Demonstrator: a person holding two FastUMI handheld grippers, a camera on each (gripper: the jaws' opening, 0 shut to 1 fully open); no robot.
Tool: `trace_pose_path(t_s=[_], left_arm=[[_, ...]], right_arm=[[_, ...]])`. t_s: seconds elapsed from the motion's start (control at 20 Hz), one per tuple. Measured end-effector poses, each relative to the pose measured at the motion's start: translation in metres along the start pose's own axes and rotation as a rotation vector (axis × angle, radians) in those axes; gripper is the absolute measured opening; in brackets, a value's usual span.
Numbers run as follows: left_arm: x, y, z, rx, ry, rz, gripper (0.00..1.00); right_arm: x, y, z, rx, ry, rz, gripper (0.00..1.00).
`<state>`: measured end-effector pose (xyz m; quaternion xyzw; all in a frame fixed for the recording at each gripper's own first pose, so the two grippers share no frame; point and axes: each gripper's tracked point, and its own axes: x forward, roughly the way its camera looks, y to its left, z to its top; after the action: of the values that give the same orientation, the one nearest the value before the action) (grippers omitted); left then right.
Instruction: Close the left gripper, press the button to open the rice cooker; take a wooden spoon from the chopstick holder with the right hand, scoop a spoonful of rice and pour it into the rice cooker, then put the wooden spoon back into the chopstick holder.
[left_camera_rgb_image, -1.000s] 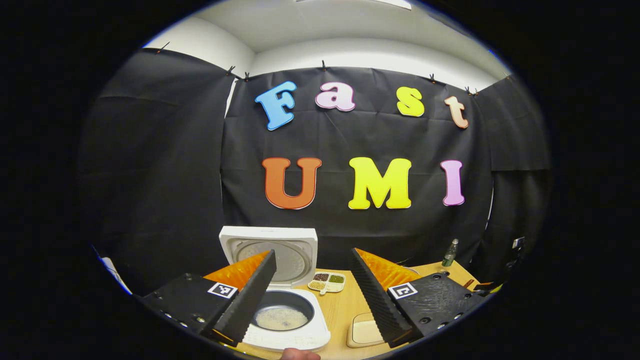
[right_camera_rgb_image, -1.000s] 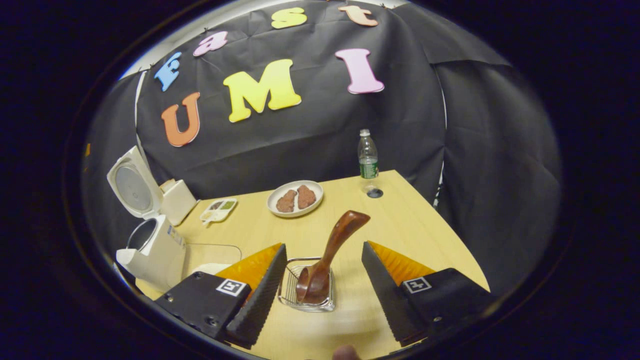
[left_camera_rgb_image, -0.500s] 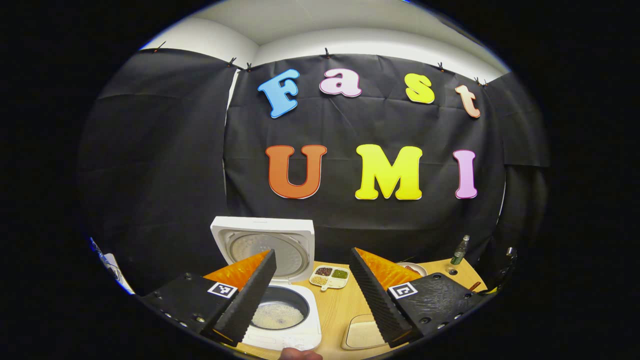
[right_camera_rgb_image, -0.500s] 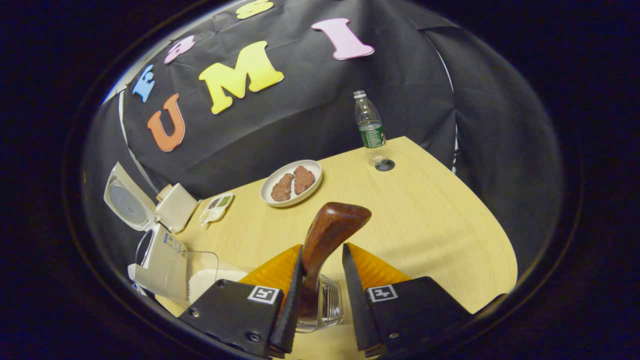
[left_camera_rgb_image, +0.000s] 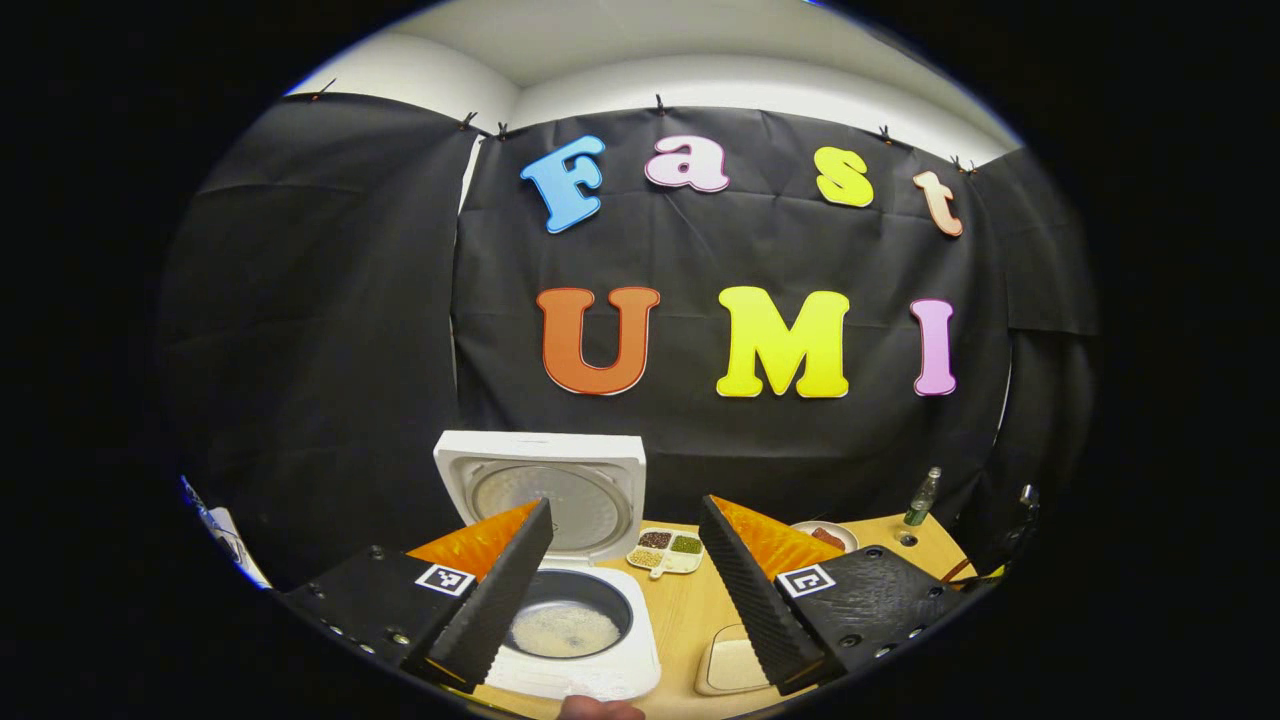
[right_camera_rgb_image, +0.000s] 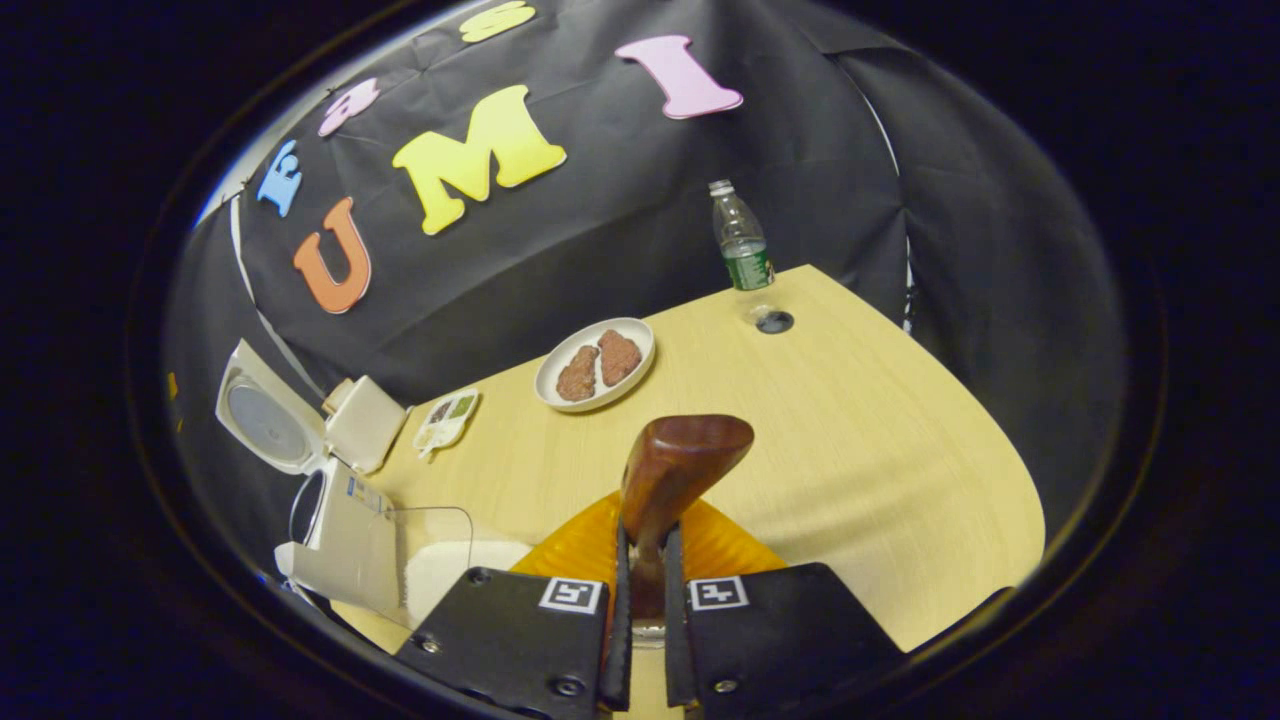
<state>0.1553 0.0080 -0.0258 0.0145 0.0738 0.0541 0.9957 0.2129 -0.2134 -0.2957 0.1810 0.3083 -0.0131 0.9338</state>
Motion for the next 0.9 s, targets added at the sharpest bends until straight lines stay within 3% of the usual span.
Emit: trace_pose_path(t_s=[0.25,0.5,0.7,0.9], left_arm=[[-0.017,0.030,-0.002,0.001,-0.023,-0.024,0.95],[-0.037,0.063,-0.004,0.017,-0.060,-0.033,0.94],[-0.052,0.091,-0.009,-0.005,-0.064,-0.018,0.94],[-0.064,0.115,-0.019,-0.009,-0.044,-0.004,0.94]], right_arm=[[-0.043,0.026,0.046,-0.110,-0.137,-0.082,0.11],[-0.089,0.101,0.076,-0.312,-0.244,-0.087,0.10],[-0.095,0.171,0.059,-0.446,-0.267,-0.052,0.10],[-0.070,0.225,0.007,-0.552,-0.240,0.012,0.10]])
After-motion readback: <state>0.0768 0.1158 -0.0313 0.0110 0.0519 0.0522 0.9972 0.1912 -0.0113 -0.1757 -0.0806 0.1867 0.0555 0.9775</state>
